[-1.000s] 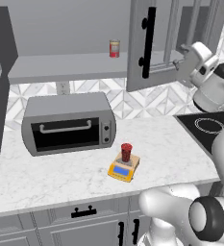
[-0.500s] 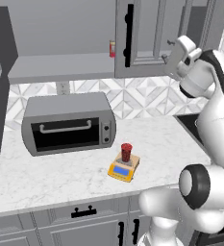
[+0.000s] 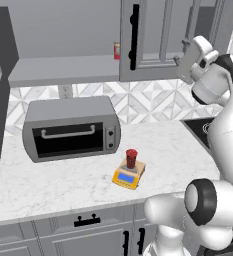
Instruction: Pick the yogurt and place it on the digital scale for weighing, and close the cabinet.
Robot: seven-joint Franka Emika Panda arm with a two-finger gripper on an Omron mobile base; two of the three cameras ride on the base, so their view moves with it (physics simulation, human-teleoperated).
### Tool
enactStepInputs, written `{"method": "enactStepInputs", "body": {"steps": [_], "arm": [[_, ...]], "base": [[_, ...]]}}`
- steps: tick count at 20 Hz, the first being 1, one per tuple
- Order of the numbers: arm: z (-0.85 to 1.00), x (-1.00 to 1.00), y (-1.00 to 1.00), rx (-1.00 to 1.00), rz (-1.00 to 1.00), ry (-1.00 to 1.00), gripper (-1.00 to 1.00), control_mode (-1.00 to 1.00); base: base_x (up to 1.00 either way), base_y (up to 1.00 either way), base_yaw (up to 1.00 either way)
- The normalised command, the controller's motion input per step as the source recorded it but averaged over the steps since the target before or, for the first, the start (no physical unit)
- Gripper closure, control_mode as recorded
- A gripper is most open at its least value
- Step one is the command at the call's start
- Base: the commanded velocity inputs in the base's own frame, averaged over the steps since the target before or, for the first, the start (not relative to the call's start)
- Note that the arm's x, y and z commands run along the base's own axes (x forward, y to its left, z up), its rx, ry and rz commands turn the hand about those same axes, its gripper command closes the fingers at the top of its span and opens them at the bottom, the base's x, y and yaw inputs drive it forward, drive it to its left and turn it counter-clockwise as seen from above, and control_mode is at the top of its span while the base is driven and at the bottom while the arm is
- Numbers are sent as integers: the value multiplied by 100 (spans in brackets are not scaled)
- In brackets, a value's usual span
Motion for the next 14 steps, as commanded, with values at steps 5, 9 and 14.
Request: {"method": "enactStepInputs", "body": {"steps": [5, 9, 14], "arm": [[25, -90, -38, 15, 0, -23, -100, -100], [25, -90, -18, 15, 0, 1, -100, -100], [31, -99, -3, 2, 0, 6, -100, -100]], "base": [[0, 0, 0], [0, 0, 0], [0, 0, 0]]}}
